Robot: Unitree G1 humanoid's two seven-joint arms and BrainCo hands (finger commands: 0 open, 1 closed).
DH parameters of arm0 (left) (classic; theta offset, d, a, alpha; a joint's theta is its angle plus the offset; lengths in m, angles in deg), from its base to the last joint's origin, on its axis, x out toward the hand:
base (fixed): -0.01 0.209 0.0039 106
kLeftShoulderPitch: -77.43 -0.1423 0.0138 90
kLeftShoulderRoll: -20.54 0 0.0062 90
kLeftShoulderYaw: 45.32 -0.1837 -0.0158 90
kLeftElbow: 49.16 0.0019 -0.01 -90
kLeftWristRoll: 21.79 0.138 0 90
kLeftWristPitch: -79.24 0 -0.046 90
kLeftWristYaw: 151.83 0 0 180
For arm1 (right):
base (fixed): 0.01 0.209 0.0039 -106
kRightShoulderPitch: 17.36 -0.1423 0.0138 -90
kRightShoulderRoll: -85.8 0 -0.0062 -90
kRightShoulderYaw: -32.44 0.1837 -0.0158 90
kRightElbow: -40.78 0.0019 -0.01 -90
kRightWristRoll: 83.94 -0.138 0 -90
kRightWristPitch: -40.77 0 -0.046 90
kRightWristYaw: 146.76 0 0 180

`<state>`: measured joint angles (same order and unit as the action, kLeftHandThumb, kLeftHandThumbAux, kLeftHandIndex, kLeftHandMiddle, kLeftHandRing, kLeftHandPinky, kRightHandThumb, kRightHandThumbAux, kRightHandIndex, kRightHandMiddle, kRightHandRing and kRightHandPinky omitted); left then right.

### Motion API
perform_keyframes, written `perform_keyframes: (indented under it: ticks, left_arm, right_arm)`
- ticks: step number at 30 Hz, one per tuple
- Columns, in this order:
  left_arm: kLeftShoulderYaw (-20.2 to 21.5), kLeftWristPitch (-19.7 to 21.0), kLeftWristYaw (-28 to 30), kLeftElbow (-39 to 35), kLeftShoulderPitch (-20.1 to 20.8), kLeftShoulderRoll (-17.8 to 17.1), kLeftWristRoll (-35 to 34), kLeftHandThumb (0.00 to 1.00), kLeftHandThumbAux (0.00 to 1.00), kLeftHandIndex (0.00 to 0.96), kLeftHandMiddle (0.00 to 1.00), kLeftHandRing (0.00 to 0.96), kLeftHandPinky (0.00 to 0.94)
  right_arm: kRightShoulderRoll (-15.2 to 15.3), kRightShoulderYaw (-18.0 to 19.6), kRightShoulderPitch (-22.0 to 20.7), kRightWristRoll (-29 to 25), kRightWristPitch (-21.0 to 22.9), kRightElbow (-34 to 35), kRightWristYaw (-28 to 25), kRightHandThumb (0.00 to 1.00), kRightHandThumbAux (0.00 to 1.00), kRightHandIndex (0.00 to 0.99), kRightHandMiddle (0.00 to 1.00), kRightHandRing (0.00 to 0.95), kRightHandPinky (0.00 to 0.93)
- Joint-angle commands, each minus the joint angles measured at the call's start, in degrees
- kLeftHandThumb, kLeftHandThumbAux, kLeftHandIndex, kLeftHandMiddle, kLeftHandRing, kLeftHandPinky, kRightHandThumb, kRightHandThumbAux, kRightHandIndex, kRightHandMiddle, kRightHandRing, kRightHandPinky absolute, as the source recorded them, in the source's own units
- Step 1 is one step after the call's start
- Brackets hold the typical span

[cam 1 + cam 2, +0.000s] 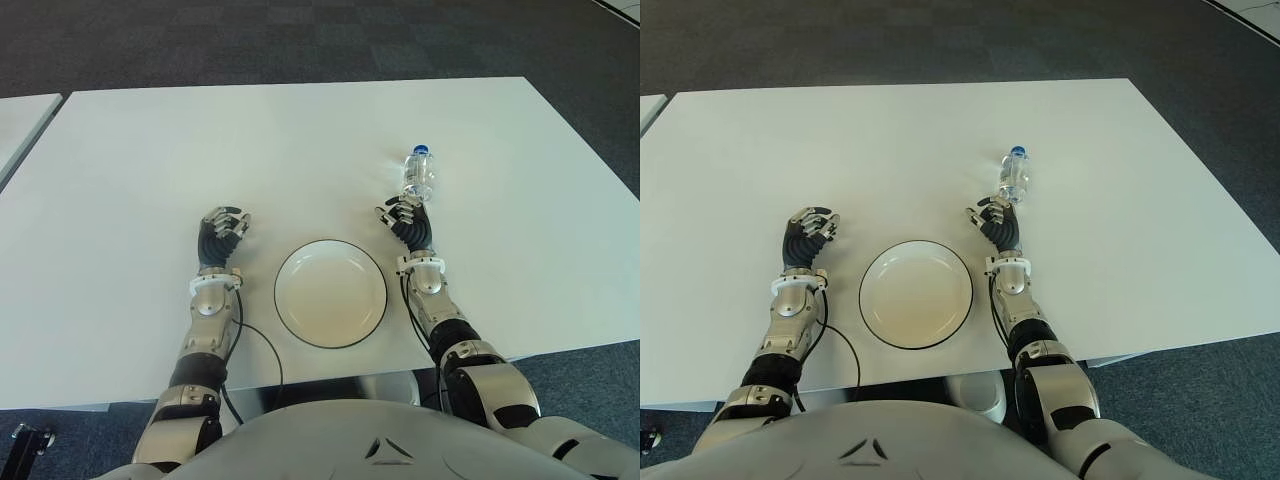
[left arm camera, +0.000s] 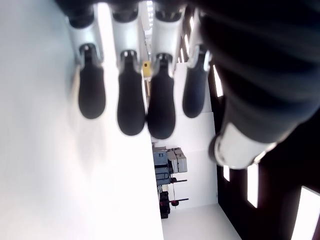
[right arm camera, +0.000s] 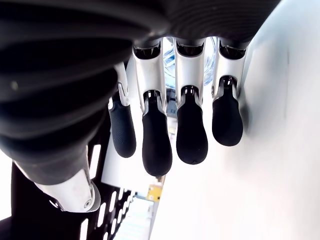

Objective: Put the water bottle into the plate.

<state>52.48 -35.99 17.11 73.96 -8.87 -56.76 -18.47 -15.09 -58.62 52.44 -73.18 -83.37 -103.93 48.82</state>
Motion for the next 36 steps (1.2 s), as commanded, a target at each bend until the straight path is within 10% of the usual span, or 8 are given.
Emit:
perform_keyframes:
  ticks: [1,15,21,26,36]
  left_arm:
    - [-0.26,-0.33,0.24,1.88,0.62,0.31,-0.19,0.708,0.713,0.435,0.642,0.624,0.606]
    - [-0.33,-1.17,-0.44,3.82,1.71,0.52,0.19,0.708,0.713,0.435,0.655,0.635,0.614]
    - [-0.49,-1.39,-0.55,4.11,1.94,0.62,0.47,0.708,0.713,0.435,0.649,0.629,0.605]
    - [-0.45,-1.33,-0.33,4.15,2.15,0.91,0.18,0.708,0.713,0.435,0.649,0.629,0.606]
    - [-0.31,-1.46,-0.51,4.44,2.39,1.04,0.22,0.708,0.713,0.435,0.660,0.641,0.619]
  right_arm:
    - [0.41,-0.14,-0.28,0.62,0.69,-0.25,0.56,0.707,0.729,0.434,0.681,0.690,0.687]
    - [0.68,-0.37,-4.09,5.59,7.83,9.83,8.34,0.703,0.729,0.430,0.662,0.674,0.664]
    - [0.24,-1.33,-6.49,11.07,14.65,14.85,15.78,0.689,0.728,0.410,0.412,0.427,0.428]
    - [2.05,-2.37,-8.36,15.08,19.11,13.90,19.54,0.433,0.659,0.149,0.228,0.241,0.260]
    - [4.52,-3.85,-19.88,18.55,29.00,1.31,25.27,0.408,0.401,0.003,0.008,0.009,0.014]
